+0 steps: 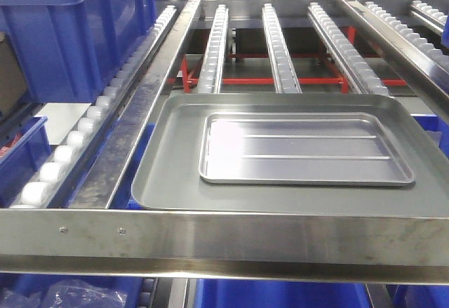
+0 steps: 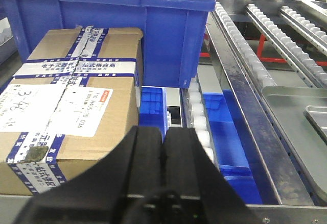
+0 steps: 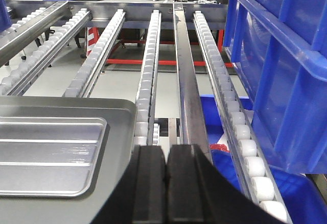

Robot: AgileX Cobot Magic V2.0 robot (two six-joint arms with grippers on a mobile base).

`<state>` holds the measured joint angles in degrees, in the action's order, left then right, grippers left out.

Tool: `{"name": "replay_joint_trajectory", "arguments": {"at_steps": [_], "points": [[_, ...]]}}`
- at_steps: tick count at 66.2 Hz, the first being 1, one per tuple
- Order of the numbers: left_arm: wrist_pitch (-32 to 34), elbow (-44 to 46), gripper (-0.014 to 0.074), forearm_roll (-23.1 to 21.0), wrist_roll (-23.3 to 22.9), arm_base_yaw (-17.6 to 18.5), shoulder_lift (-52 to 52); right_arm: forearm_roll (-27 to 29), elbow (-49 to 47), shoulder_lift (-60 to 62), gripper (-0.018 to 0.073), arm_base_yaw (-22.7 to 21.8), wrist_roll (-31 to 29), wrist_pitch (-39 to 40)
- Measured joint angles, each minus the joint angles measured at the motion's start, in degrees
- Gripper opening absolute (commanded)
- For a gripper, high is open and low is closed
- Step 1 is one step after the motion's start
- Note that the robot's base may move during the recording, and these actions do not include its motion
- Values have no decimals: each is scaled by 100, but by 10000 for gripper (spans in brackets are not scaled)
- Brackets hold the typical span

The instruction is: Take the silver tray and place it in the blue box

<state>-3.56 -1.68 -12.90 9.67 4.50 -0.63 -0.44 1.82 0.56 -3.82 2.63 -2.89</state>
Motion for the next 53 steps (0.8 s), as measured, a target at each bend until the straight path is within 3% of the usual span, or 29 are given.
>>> {"name": "replay_joint_trajectory", "arguments": {"at_steps": [20,34,42,53], "points": [[43,0,-103,0,0,0,0,0,0,0,50,0,0,125],[579,132,-103,75,0,0,0,44,-51,0,50,0,0,509],[-46,1203,-103,687,0,0,239,44,-690,0,50,0,0,459],[-1052,3098,-88,866,0,0,1382,44,-1789,-562,54,0,0,387]]}}
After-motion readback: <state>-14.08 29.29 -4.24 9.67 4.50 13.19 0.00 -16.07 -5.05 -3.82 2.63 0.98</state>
